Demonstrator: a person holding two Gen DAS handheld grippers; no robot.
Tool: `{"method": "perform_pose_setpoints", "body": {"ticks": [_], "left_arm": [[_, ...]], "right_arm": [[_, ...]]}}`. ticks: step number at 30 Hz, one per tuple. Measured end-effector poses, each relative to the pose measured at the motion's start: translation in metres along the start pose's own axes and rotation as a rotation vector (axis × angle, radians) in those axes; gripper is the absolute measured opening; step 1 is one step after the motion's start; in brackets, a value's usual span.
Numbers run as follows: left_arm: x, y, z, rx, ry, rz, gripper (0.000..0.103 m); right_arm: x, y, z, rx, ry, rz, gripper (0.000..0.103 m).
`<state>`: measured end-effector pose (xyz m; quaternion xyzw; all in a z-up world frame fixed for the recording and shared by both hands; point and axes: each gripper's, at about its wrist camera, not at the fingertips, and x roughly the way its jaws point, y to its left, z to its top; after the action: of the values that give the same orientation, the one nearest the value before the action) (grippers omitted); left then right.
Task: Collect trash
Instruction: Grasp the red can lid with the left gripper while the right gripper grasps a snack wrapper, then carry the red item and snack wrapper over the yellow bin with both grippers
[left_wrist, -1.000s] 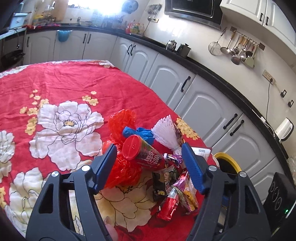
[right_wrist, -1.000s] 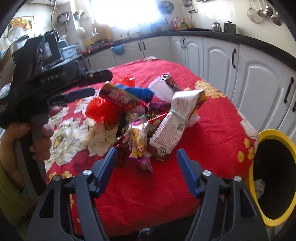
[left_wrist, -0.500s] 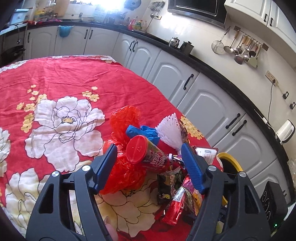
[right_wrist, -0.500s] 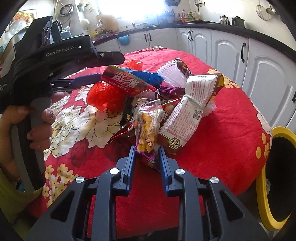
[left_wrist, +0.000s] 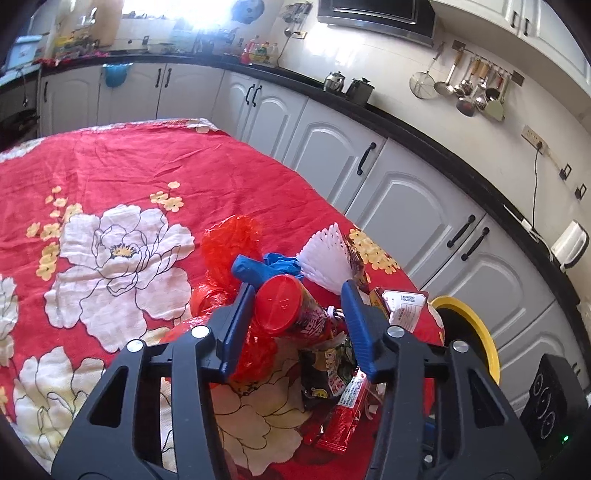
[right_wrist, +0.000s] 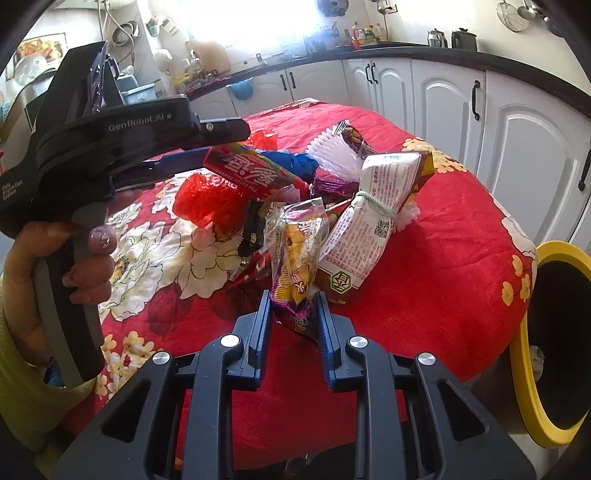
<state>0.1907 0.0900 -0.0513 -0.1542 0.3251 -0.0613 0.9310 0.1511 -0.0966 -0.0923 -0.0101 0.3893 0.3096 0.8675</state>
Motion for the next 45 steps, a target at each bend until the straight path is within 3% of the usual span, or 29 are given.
{"method": "perform_pose_setpoints", "body": {"ticks": [5, 8, 15, 32, 45], "left_arm": [[0.004, -0.011, -0.004, 0.042, 0.023, -0.017, 0.041], [0.005, -0.018, -0.007, 0.077, 0.024, 0.001, 0.022], [0.008, -0.020, -0.013, 0.096, 0.049, 0.012, 0.022], [-0.059, -0.060, 0.009, 0.155, -0.104, -0.049, 0.022], [-0.069, -0.106, 0.009, 0.179, -0.144, -0.138, 0.022]], "right_arm": [[-0.006, -0.001, -0.001, 0.009, -0.010, 0.002, 0.022], [-0.010, -0.003, -0.002, 0.016, -0.017, 0.002, 0.021], [-0.021, -0.006, -0.002, 0.038, -0.043, 0.002, 0.021], [-0.069, -0.020, 0.008, 0.083, -0.161, 0.002, 0.020], [-0.102, -0.058, 0.009, 0.147, -0.235, -0.062, 0.020]]}}
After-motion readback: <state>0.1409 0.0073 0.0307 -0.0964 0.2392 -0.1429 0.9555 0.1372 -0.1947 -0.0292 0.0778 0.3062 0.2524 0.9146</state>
